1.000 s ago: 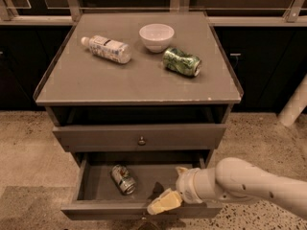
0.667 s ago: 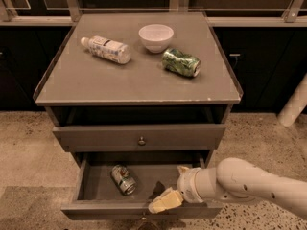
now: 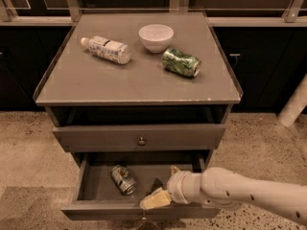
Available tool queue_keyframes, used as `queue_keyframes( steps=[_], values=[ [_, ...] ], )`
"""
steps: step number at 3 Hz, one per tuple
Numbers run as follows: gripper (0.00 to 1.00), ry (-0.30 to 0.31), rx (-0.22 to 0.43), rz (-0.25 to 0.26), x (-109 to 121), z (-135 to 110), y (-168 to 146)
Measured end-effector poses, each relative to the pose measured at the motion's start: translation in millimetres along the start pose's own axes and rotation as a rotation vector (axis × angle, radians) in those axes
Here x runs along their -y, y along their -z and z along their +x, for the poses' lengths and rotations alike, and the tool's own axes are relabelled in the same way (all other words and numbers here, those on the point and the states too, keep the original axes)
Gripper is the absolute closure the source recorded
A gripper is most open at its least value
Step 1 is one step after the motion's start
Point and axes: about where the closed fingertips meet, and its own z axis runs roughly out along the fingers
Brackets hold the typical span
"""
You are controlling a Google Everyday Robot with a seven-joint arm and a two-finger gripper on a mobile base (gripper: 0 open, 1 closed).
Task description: Pick 7up can from middle drawer and place on counter
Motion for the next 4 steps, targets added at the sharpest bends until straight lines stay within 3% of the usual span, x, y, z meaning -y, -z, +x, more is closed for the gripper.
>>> queue_keyframes(
  steps=[1, 2, 3, 4],
  values=[
    [0.0, -0.005, 0.037, 0.081, 21, -8, 0],
    [0.0, -0.006, 0.036, 0.08, 21, -8, 0],
    [0.0, -0.037, 0.039, 0.043, 31, -8, -68],
    [0.0, -0.052, 0.035, 0.033, 29, -1, -76]
  ],
)
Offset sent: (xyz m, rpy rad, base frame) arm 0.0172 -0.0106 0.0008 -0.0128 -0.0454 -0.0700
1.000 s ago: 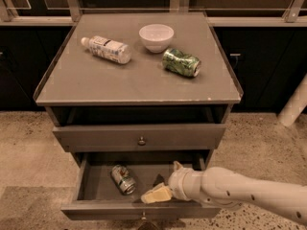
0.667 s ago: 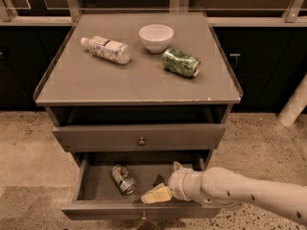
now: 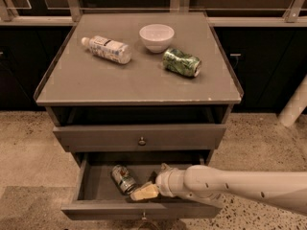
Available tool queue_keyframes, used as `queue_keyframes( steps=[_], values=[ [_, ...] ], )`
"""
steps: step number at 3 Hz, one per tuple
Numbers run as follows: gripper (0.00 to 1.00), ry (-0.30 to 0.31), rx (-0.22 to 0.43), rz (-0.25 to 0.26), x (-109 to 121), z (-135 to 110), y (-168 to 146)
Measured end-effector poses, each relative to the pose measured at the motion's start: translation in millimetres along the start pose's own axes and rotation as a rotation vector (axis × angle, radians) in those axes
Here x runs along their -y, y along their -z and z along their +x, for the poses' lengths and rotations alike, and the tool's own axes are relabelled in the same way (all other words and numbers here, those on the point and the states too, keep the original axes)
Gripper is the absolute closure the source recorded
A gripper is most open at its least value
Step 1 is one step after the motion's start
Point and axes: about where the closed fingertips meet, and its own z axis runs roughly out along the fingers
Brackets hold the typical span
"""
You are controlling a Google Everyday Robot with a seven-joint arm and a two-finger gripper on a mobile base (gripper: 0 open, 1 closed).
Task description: Pick 7up can from middle drawer and place on counter
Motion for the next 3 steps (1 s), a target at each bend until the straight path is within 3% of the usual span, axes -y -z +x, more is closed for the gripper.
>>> queue_keyframes(
  steps=[1, 3],
  values=[
    [0.0, -0.01, 0.0, 0.011, 0, 2, -1],
    [0.0, -0.027, 0.091, 0.018, -13, -22, -62]
  ],
)
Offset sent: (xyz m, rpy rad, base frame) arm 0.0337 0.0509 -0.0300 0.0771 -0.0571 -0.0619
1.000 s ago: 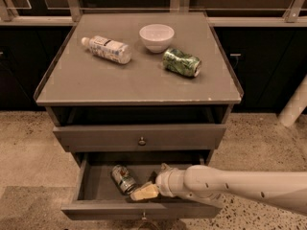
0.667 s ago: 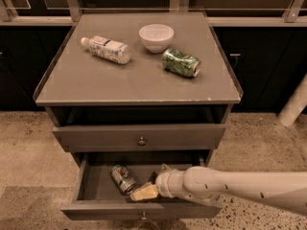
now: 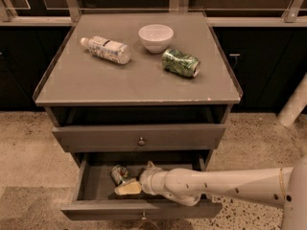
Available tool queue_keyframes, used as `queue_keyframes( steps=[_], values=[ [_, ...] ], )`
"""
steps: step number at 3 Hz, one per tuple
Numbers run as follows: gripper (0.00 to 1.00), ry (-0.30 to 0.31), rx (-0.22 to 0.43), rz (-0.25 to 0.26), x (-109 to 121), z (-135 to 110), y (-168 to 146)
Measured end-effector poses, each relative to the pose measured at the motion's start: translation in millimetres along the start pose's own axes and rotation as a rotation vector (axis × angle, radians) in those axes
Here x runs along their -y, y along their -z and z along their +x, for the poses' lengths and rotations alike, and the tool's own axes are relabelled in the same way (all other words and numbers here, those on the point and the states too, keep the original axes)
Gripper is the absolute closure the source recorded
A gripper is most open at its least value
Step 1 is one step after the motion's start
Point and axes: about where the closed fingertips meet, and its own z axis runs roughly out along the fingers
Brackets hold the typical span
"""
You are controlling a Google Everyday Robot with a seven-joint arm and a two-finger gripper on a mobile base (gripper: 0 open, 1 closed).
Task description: Pick 7up can from middle drawer and place on counter
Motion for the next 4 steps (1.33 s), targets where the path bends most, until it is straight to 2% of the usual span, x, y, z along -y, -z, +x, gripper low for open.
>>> queue_keyframes(
  steps=[1, 2, 4],
  values=[
    [0.0, -0.012, 0.027, 0.006, -12, -5, -29],
    [0.0, 0.014, 0.032, 0.008, -30, -8, -51],
    [0.0, 0.107, -0.024, 0.048, -53, 6, -91]
  ],
)
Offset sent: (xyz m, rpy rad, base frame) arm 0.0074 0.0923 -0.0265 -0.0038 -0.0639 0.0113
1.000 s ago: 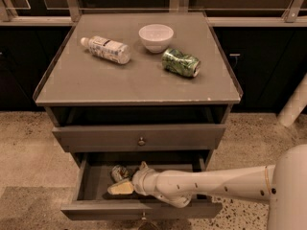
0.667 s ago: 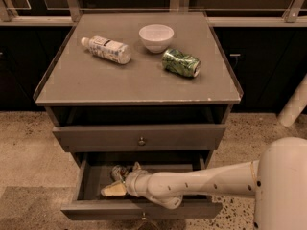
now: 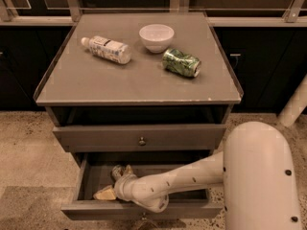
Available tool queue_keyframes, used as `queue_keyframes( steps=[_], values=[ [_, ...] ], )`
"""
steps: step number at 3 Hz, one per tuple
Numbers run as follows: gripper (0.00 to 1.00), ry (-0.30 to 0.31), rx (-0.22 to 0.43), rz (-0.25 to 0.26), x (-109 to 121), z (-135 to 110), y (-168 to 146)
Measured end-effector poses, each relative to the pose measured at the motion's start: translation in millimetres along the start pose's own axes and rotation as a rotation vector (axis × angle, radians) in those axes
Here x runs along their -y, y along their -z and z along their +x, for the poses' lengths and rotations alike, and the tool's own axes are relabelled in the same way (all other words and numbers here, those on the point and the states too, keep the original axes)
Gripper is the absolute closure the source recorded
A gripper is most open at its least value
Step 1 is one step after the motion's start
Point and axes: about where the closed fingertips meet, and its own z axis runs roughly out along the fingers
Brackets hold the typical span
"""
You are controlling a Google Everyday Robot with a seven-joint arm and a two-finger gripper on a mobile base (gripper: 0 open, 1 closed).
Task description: Pick 7up can from middle drawer and place on counter
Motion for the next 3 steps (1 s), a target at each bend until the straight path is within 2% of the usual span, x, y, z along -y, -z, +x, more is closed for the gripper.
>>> queue_keyframes(
  steps=[1, 2, 3],
  values=[
    [0.0, 0.047, -0.037, 0.024, 3.0, 3.1, -4.9],
    [0.0, 0.048, -0.037, 0.024, 3.1, 3.1, -4.9],
    [0.0, 0.056, -0.068, 0.021, 3.7, 12.7, -12.3]
  ],
)
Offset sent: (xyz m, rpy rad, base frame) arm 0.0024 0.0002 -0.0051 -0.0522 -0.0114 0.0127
